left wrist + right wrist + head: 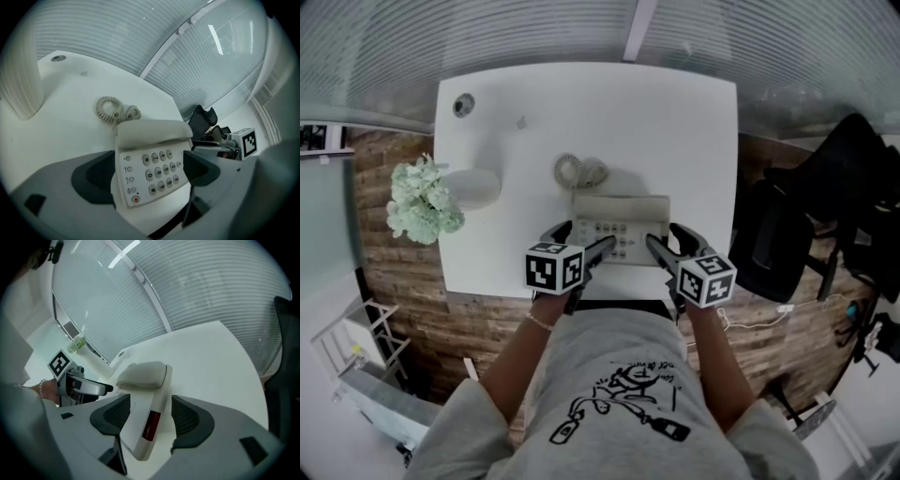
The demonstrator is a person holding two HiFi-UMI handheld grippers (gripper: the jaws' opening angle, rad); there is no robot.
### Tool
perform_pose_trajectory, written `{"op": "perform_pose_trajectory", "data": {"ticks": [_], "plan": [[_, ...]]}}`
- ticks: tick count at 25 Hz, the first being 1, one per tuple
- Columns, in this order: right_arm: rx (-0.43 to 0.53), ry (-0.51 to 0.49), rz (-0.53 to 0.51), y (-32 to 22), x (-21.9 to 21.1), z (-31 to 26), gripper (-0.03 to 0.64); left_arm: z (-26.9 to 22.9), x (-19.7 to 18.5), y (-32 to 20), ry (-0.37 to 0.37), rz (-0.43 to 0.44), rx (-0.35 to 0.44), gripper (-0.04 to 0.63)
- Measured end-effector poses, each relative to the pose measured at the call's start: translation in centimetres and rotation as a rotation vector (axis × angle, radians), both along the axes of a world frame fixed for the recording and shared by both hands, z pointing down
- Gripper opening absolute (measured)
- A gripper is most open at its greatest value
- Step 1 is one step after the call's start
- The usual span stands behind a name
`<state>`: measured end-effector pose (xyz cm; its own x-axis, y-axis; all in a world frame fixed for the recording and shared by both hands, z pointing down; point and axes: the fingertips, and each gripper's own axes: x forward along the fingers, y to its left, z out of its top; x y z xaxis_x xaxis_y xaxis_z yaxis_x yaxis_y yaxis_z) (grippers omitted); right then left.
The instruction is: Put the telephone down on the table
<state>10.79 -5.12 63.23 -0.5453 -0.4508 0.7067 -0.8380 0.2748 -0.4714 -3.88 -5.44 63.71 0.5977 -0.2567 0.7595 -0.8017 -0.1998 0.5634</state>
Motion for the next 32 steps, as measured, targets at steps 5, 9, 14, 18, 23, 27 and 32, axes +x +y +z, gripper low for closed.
{"op": "perform_pose_trajectory", "data": {"ticks": [5,9,14,18,23,27,32], "plan": [[0.138,0.019,-0.003,-0.6,0.5,-4.5,0.284,-5.5,-0.1,-1.8,0.076,0.015,0.196,0.364],[0.266,0.057,-0.064,-0.6,-0.6,-9.3,0.278,-10.4,0.6,-2.8,0.139,0.061,0.389,0.222],[0.44,0.079,-0.099,-0.9,-2.6,-16.1,0.205,-17.1,1.1,-3.9,0.167,0.087,0.624,0.13],[0.528,0.043,-0.094,-0.7,-4.0,-20.9,0.155,-22.7,1.8,-3.4,0.195,0.098,0.78,0.038],[0.626,-0.01,-0.096,0.2,-5.5,-26.3,0.099,-28.2,2.5,-2.2,0.224,0.125,0.902,0.009],[0.698,0.021,-0.124,0.7,-6.4,-29.6,0.078,-31.8,3.0,-1.3,0.248,0.134,0.957,0.005],[0.748,-0.009,-0.127,0.6,-7.4,-32.7,0.051,-34.2,3.9,-0.2,0.269,0.141,0.981,0.003]]}}
